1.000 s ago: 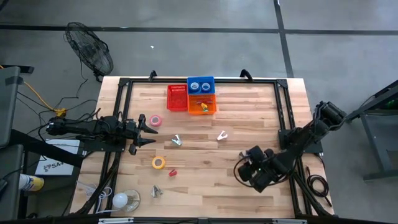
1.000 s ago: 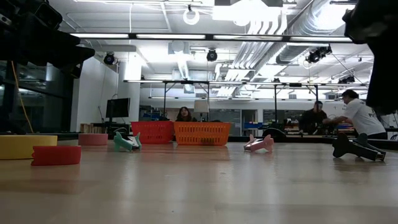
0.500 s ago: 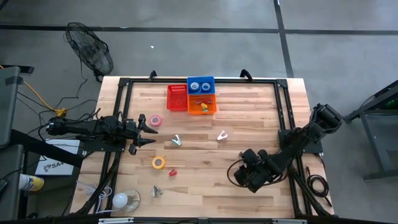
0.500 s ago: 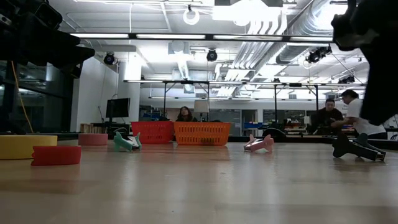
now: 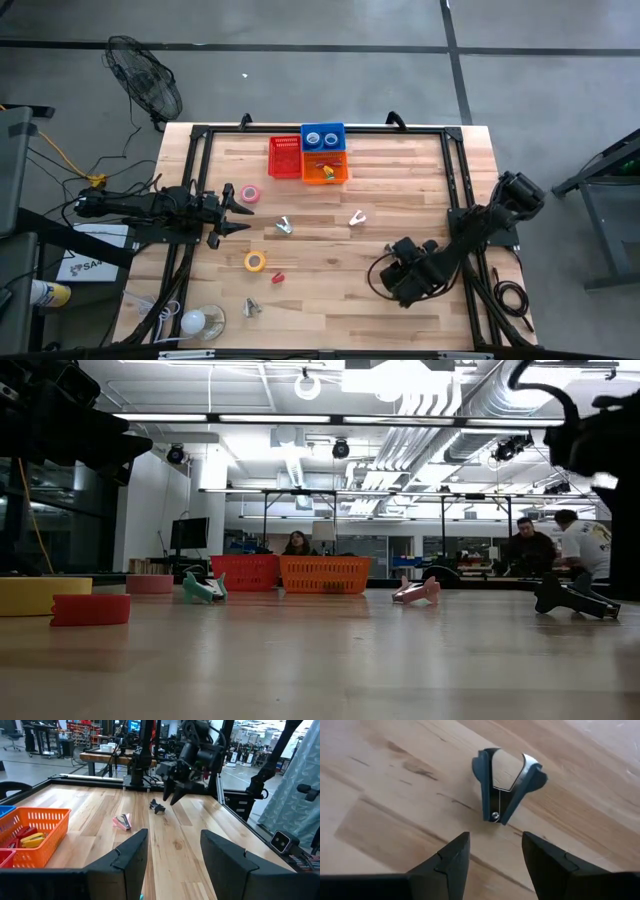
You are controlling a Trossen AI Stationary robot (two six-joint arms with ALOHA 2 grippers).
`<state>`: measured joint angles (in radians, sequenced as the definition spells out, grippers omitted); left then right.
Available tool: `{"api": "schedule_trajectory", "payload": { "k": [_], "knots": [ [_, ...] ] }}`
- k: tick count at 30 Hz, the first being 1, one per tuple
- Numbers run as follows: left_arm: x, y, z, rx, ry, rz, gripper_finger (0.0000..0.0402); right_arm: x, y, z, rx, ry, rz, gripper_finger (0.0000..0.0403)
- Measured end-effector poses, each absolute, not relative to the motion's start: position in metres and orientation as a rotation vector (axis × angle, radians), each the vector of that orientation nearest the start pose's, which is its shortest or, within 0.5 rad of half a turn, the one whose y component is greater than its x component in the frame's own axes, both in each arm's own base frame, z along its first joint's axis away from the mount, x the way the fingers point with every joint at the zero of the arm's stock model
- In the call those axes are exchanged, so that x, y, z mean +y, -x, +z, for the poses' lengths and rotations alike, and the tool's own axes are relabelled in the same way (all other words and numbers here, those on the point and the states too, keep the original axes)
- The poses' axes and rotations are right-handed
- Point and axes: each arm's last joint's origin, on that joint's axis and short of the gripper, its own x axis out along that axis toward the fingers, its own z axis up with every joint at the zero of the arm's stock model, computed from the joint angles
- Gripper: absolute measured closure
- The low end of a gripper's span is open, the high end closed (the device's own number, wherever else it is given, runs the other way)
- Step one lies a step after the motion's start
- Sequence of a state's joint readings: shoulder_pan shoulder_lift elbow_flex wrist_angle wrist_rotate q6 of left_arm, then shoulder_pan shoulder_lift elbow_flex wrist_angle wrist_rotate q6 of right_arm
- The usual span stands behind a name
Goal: Pick and place Stapler, Stapler remover, tape
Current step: Put the black staple remover into the red bin
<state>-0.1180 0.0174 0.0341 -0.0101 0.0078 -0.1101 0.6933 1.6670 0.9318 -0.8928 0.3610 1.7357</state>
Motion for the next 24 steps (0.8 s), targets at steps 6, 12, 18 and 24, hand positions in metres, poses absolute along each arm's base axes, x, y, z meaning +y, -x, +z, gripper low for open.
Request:
{"api": "schedule_trajectory", "payload": {
  "k": [6,12,18,24],
  "knots": [
    [-0.012,-0.096,0.173,0.000,0.110,-0.126,0.0223,0.160,-0.210,0.141,1.085,-0.586,-0.941,0.0218],
    [-0.012,-0.096,0.173,0.000,0.111,-0.126,0.0223,0.157,-0.212,0.138,1.089,-0.583,-0.964,0.0191],
    [-0.012,-0.096,0.173,0.000,0.110,-0.126,0.0223,0.149,-0.218,0.139,1.051,-0.587,-0.989,0.0185],
    [-0.012,-0.096,0.173,0.000,0.110,-0.126,0.0223,0.141,-0.226,0.137,1.063,-0.597,-0.994,0.0185]
  ]
}}
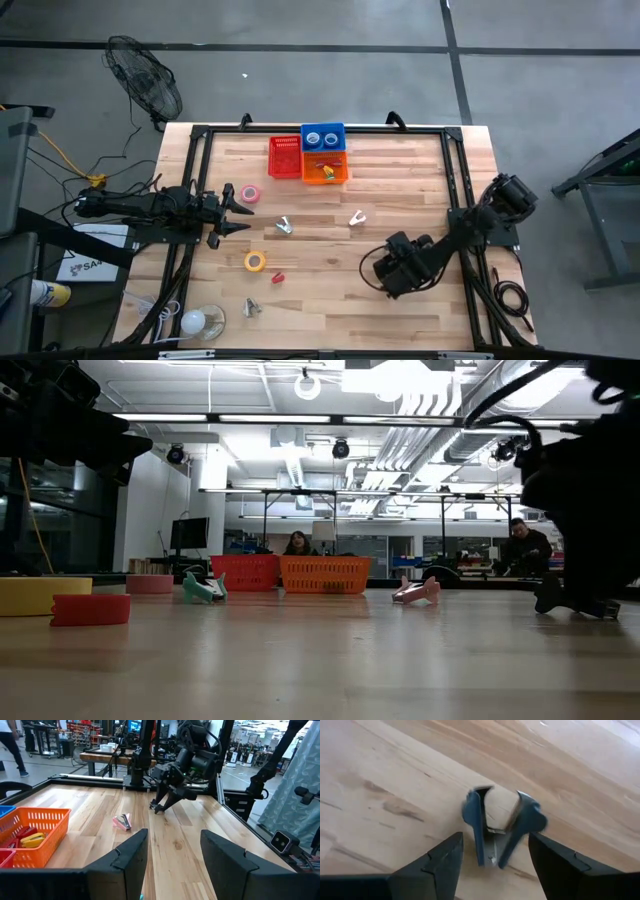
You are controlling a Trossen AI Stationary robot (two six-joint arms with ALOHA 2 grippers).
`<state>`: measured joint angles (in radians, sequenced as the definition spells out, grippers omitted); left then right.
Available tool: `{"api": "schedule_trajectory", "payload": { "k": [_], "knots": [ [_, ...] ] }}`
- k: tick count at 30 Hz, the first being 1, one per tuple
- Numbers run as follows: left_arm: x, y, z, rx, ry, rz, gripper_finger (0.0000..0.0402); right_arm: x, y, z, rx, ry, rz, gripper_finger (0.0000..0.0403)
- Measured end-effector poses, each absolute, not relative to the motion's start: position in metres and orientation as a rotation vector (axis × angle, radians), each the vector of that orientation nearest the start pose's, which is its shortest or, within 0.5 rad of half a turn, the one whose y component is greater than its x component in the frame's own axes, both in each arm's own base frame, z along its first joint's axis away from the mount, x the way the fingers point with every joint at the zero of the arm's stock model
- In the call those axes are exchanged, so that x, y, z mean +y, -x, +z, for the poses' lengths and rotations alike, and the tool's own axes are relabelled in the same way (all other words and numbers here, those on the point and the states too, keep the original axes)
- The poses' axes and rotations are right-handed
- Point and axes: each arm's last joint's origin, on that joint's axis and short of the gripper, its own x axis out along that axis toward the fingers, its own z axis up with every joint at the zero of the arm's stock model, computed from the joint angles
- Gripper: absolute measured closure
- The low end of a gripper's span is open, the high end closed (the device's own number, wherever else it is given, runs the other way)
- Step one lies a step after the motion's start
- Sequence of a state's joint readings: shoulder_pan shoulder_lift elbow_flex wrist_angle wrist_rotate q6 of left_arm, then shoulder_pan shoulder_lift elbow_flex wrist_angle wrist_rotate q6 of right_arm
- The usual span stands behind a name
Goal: Pick and place Stapler, Stapler remover, tape
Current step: Put the black staple remover into the red bin
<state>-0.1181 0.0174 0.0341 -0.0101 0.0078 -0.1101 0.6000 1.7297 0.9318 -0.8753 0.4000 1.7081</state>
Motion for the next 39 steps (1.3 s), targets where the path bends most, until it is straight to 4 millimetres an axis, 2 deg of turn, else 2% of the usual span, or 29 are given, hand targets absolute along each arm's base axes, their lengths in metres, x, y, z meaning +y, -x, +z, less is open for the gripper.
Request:
{"api": "schedule_trajectory", "payload": {
  "k": [6,13,29,39],
  "knots": [
    [-0.012,-0.096,0.173,0.000,0.110,-0.126,0.0223,0.137,-0.235,0.125,1.123,-0.581,-0.986,0.0186],
    [-0.012,-0.096,0.173,0.000,0.111,-0.126,0.0223,0.136,-0.235,0.123,1.126,-0.572,-0.992,0.0204],
    [-0.012,-0.096,0.173,0.000,0.111,-0.126,0.0223,0.137,-0.235,0.123,1.221,-0.467,-0.892,0.0324],
    [-0.012,-0.096,0.173,0.000,0.110,-0.126,0.0223,0.136,-0.235,0.135,1.225,-0.280,-0.700,0.0327]
  ]
}}
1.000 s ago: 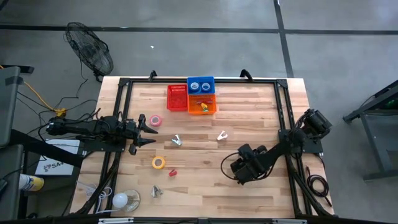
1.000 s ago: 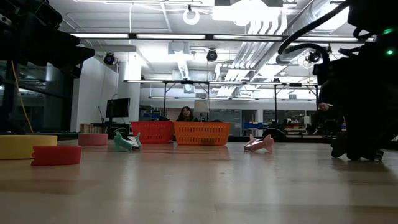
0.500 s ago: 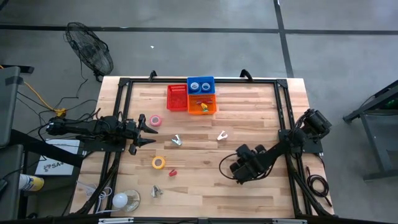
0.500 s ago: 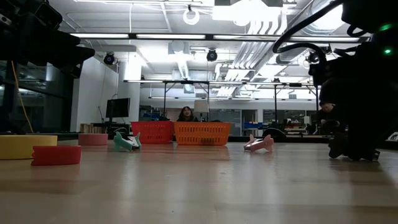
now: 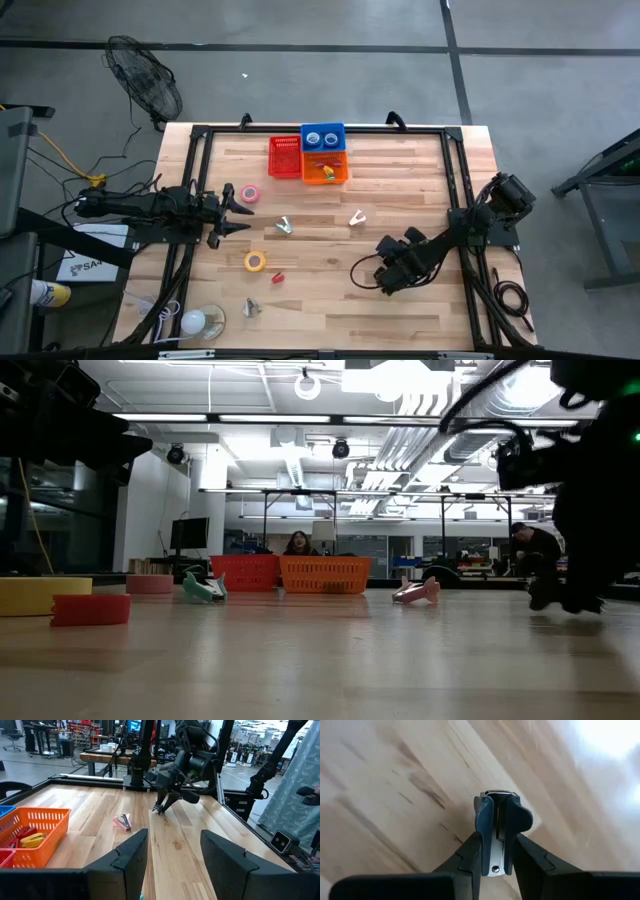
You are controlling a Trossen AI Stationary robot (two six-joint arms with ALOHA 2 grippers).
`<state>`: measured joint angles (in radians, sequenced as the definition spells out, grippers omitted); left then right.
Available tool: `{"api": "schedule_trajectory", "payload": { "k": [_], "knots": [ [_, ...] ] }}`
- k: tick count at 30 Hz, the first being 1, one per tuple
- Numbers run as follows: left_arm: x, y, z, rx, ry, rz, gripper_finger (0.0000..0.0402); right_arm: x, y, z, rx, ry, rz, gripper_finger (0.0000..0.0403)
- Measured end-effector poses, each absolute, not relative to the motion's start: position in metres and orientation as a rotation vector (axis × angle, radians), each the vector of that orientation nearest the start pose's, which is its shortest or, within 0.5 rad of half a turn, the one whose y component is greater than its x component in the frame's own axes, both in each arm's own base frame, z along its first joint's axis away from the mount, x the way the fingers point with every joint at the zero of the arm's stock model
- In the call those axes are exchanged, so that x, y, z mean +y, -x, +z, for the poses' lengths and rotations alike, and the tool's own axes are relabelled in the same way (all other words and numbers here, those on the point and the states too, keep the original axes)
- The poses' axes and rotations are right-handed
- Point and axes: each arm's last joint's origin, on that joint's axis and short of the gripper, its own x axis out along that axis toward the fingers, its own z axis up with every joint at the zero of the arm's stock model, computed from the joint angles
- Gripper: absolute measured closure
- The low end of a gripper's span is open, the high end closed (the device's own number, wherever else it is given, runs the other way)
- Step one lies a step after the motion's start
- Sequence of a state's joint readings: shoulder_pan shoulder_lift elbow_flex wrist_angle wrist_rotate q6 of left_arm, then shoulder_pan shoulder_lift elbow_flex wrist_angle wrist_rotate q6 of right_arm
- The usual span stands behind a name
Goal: Pick and place Stapler, Stapler remover, tape
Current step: Put the black staple remover into the red bin
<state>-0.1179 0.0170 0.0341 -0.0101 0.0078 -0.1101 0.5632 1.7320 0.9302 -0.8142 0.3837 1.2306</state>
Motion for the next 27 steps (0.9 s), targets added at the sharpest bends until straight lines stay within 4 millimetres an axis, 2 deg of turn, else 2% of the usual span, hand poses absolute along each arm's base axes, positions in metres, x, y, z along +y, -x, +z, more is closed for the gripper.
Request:
{"api": "schedule_trajectory", "payload": {
  "k": [11,21,27],
  "knots": [
    [-0.012,-0.096,0.173,0.000,0.111,-0.126,0.0223,0.135,-0.245,0.143,1.110,0.085,-0.527,0.0327],
    [-0.012,-0.096,0.173,0.000,0.110,-0.126,0.0223,0.136,-0.250,0.146,1.051,0.228,-0.488,0.0327],
    [-0.012,-0.096,0.173,0.000,0.111,-0.126,0.0223,0.143,-0.264,0.167,0.979,0.319,-0.463,0.0327]
  ]
}}
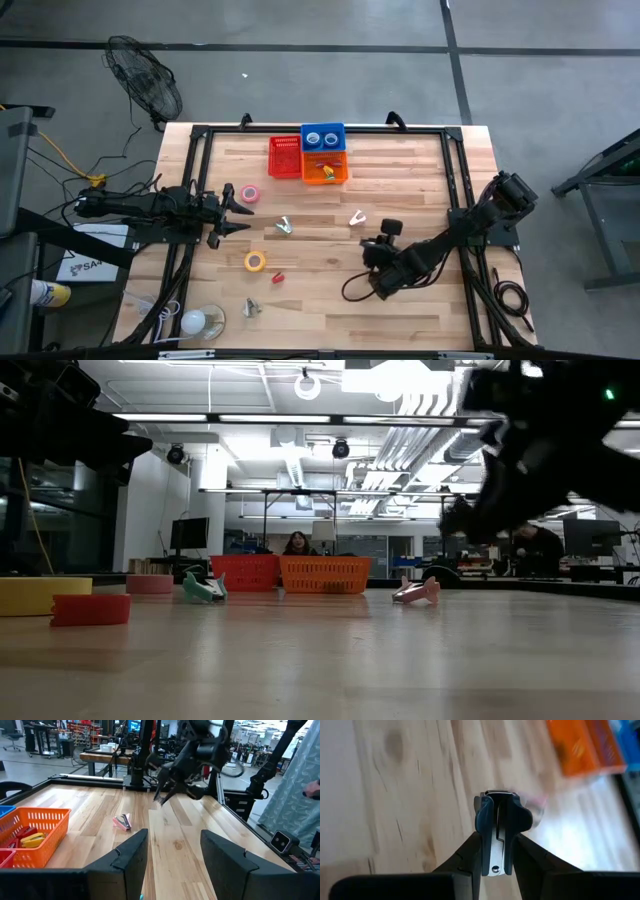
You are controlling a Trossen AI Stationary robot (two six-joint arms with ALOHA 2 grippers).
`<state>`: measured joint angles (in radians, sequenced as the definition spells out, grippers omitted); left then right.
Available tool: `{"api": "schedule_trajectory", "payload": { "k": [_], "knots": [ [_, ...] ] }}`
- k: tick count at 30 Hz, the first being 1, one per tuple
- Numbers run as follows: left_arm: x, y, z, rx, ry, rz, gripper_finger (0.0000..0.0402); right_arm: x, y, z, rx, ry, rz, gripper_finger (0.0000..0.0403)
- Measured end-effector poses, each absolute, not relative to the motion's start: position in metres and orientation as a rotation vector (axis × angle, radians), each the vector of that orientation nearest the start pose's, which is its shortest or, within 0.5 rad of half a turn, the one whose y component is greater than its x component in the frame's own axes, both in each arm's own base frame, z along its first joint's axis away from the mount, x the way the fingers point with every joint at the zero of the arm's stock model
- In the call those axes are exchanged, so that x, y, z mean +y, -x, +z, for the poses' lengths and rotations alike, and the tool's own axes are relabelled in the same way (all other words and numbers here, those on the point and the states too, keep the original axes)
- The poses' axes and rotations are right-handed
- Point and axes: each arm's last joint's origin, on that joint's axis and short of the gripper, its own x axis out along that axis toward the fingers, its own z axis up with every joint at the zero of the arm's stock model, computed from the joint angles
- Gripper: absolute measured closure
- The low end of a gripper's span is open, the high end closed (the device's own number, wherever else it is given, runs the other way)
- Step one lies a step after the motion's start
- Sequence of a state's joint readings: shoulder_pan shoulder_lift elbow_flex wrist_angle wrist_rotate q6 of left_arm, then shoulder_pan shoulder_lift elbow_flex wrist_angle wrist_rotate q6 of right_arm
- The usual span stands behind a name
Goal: Pick and place Stapler, Stapler remover, tape
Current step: Put the black staple remover into the red bin
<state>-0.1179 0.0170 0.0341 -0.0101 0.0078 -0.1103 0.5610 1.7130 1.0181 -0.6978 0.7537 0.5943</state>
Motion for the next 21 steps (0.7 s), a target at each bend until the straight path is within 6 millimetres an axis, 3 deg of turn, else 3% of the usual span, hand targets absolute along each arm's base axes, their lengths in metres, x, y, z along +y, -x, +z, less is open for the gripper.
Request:
{"api": "schedule_trajectory", "payload": {
  "k": [8,21],
  "knots": [
    [-0.012,-0.096,0.173,0.000,0.111,-0.126,0.0223,0.152,-0.283,0.197,0.874,0.420,-0.445,0.0327],
    [-0.011,-0.096,0.173,-0.007,0.111,-0.111,0.0223,0.146,-0.305,0.210,0.765,0.543,-0.438,0.0327]
  ]
}}
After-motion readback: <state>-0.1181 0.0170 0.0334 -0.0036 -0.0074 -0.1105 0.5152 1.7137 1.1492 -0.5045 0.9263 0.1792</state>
